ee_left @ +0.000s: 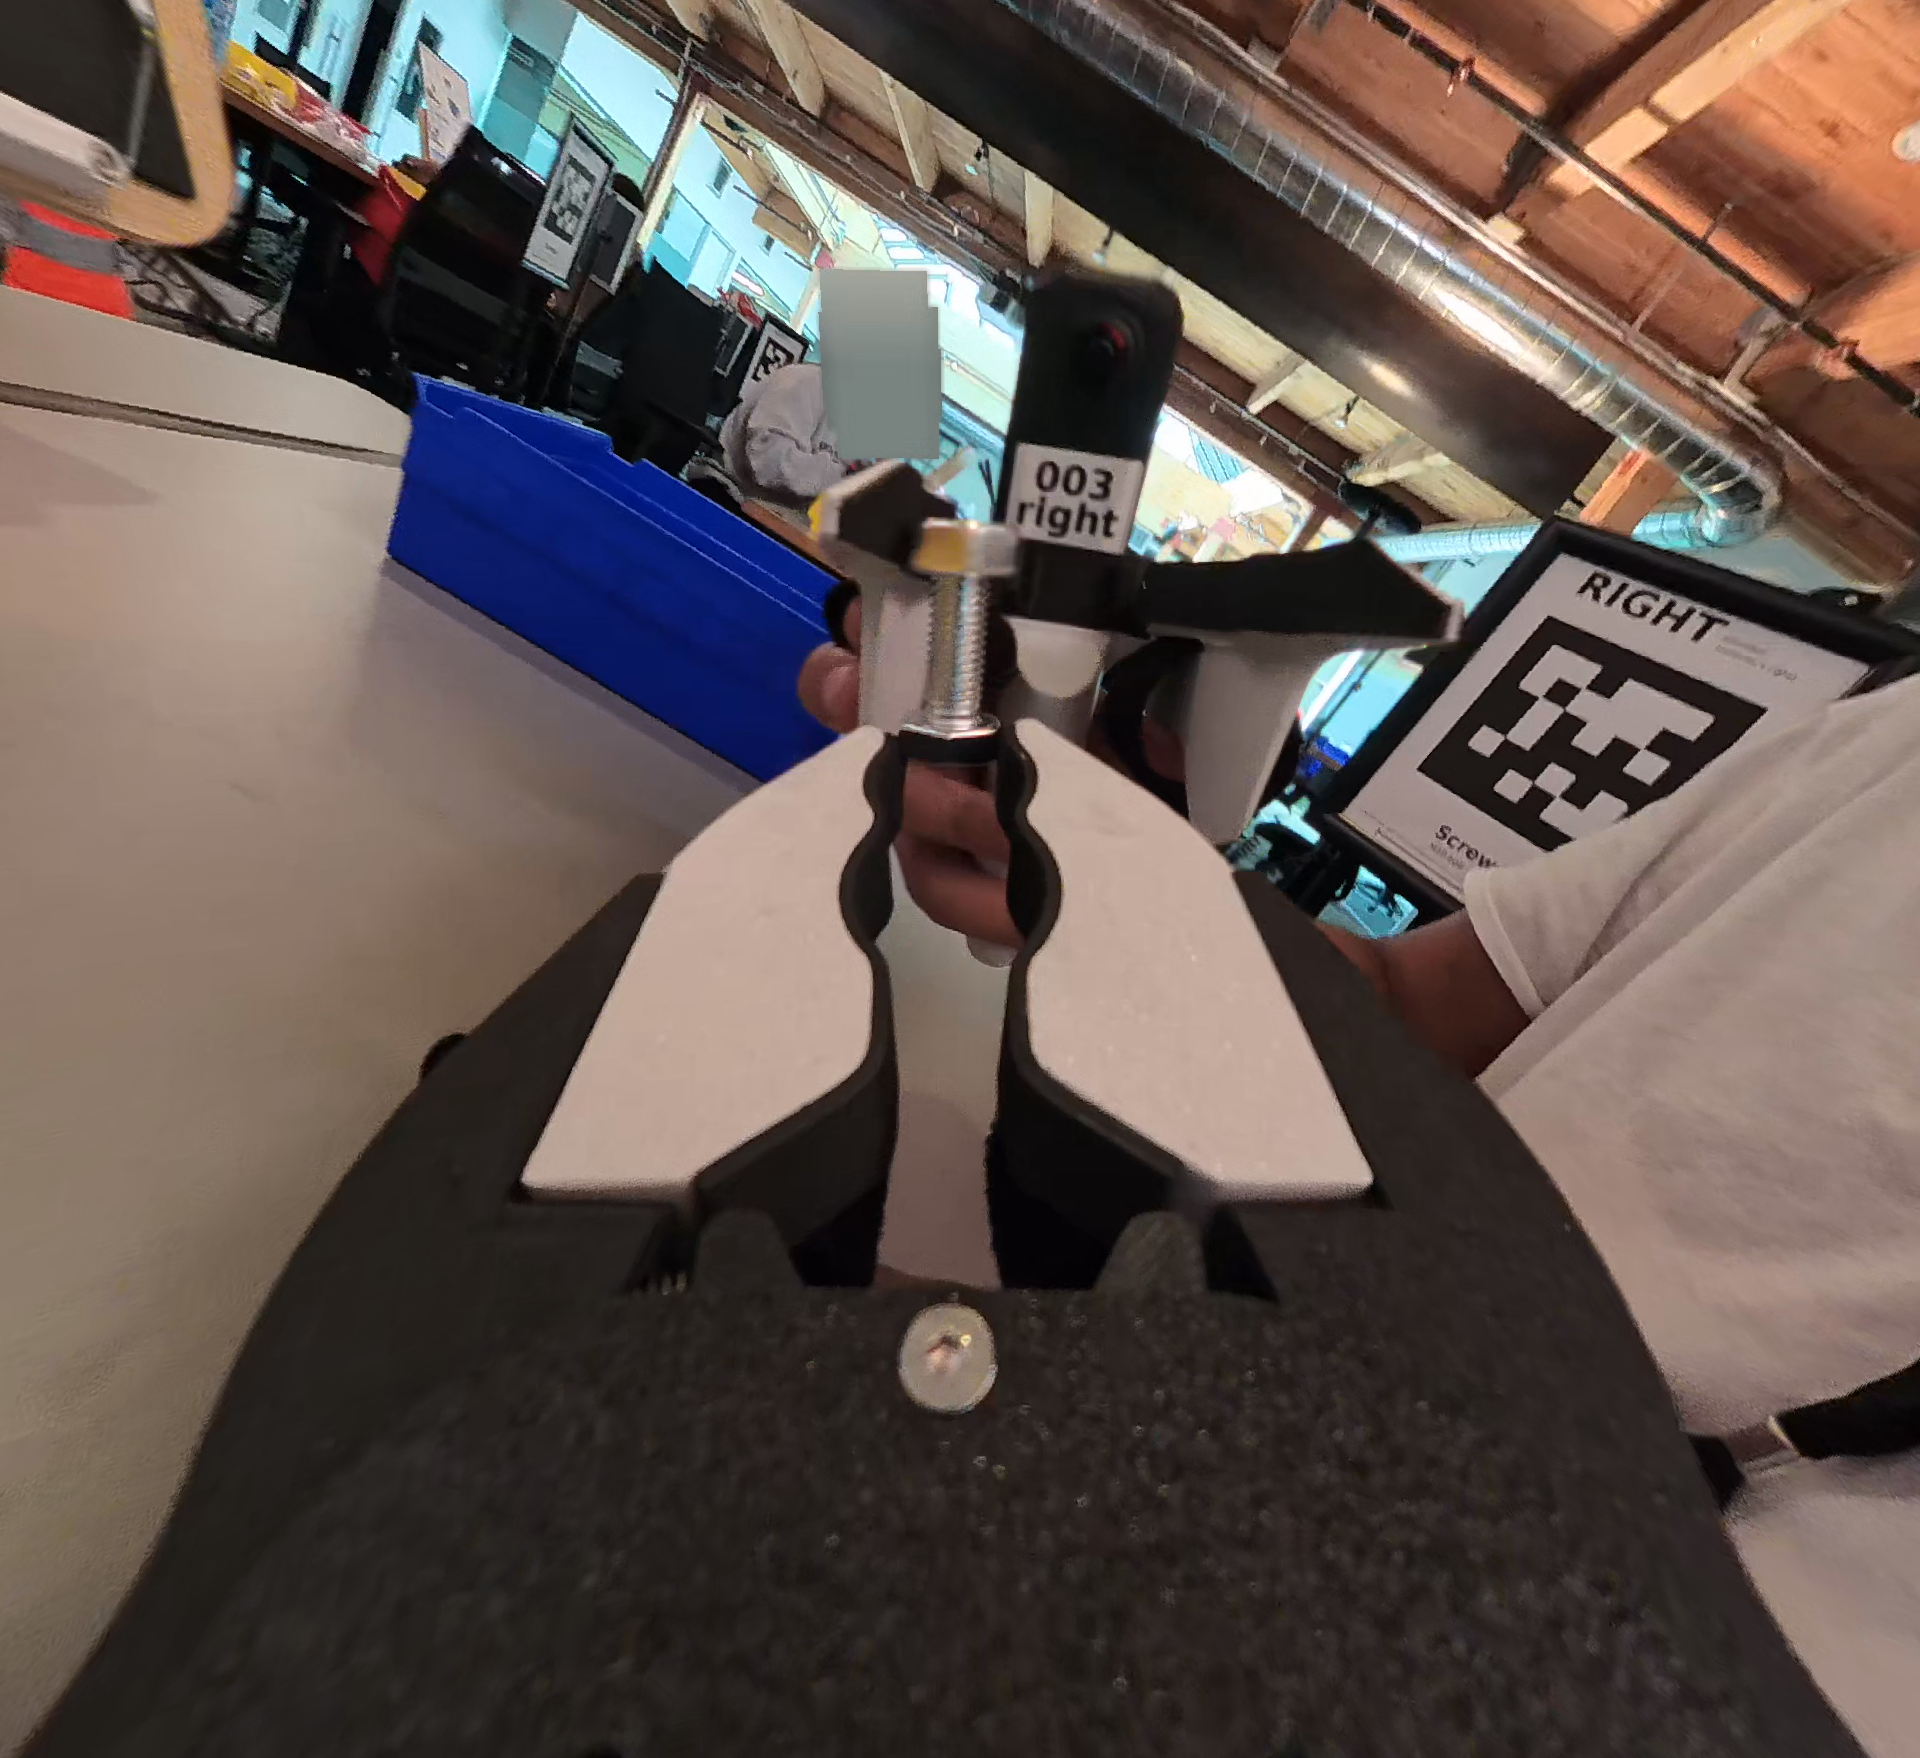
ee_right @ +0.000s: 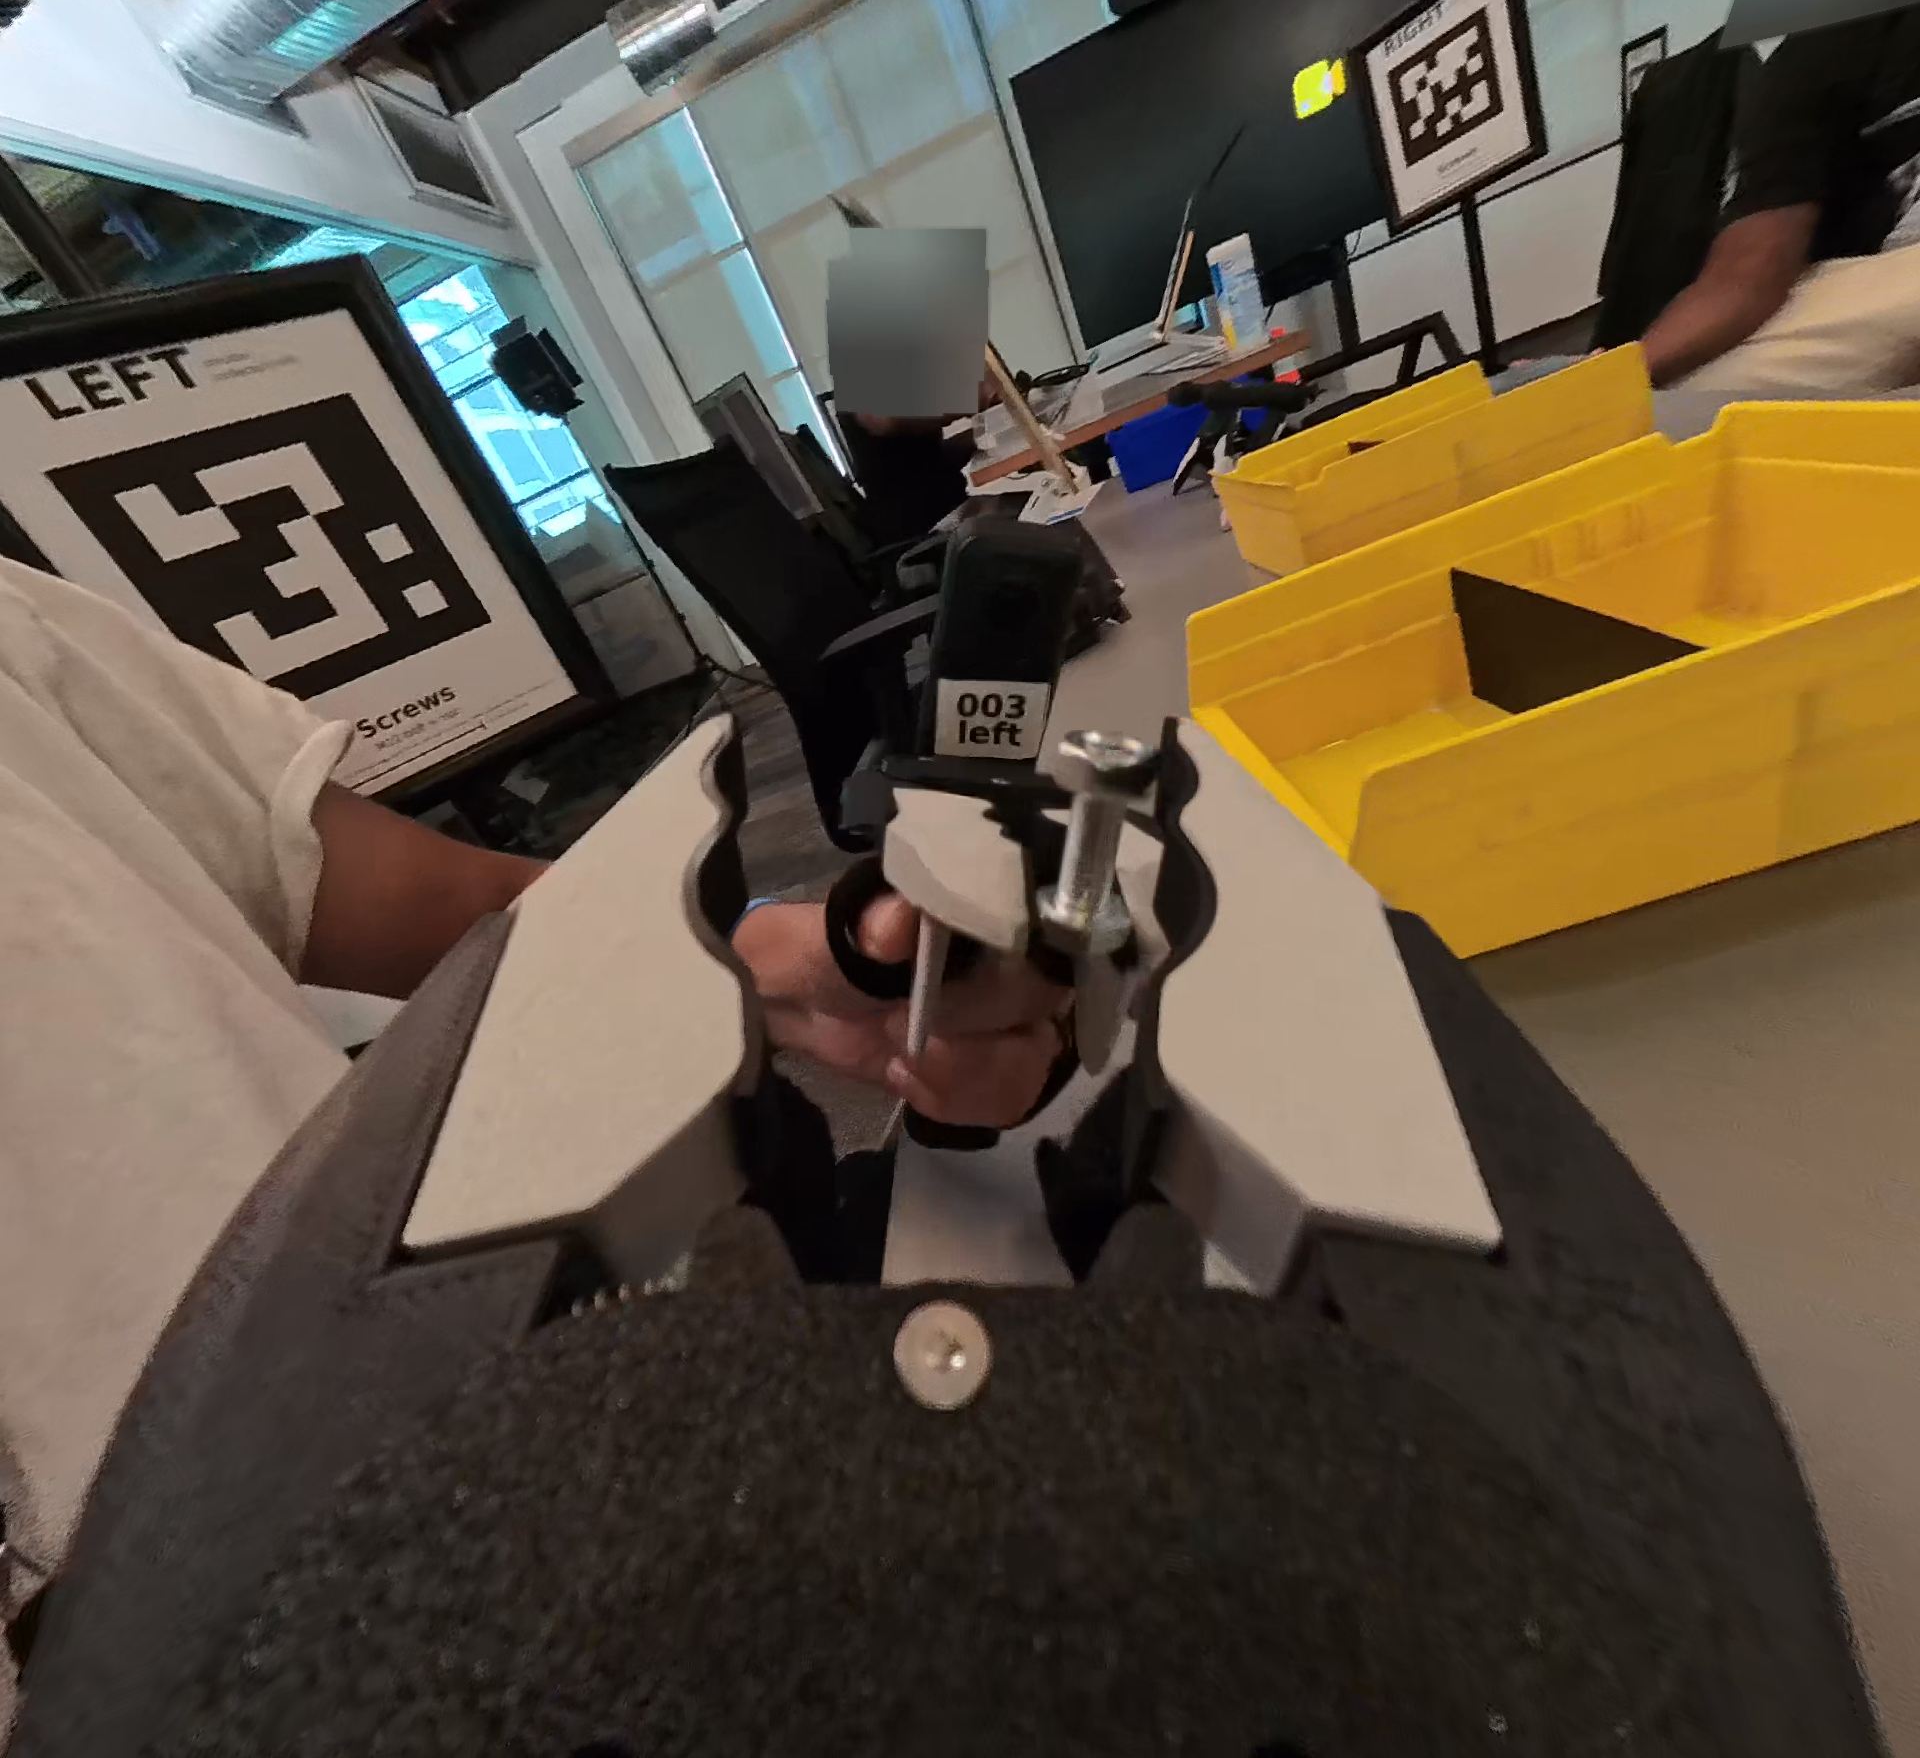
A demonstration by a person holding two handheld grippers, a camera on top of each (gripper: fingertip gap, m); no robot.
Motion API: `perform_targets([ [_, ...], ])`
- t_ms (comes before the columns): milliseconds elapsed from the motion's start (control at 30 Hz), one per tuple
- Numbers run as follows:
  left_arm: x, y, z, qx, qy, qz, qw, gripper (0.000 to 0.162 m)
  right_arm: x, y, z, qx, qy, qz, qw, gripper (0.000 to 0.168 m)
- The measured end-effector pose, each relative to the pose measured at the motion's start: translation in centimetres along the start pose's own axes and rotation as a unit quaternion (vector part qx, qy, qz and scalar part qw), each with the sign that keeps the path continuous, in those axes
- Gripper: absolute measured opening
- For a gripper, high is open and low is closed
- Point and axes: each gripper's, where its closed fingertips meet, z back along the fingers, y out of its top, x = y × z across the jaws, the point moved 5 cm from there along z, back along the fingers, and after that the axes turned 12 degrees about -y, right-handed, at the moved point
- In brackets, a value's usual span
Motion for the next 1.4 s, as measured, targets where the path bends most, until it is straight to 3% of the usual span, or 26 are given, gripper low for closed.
perform_targets([
  [167,-1.1,1.4,2.1,0.038,0.029,0.009,0.999,0.017,0.5,0.9,1.9,0.001,-0.007,-0.005,1.0,0.077],
  [300,-1.1,1.3,1.9,0.027,0.033,0.0,0.999,0.017,1.4,0.9,2.5,0.0,-0.032,0.006,0.999,0.077],
  [600,0.1,-0.8,-0.7,-0.035,-0.005,-0.008,0.999,0.017,0.8,-0.5,-0.2,-0.02,0.009,-0.02,1.0,0.077],
  [800,-0.2,0.0,0.3,-0.016,0.005,-0.006,1.0,0.017,0.5,-0.2,0.3,0.004,0.026,-0.041,0.999,0.076],
  [967,-1.1,1.5,2.4,0.036,0.021,0.014,0.999,0.017,0.7,1.0,2.5,0.006,0.028,-0.037,0.999,0.063],
  [1067,-1.1,1.4,2.2,0.016,0.029,-0.002,0.999,0.017,1.7,1.3,3.1,0.009,-0.002,-0.026,1.0,0.059],
  [1167,-0.7,0.4,1.1,-0.012,0.019,-0.006,1.0,0.017,2.8,0.7,2.5,-0.003,-0.028,-0.036,0.999,0.059],
  [1400,-0.1,-0.7,-0.3,-0.043,0.003,-0.014,0.999,0.017,0.6,-1.2,-0.6,-0.024,0.021,-0.036,0.999,0.063],
])
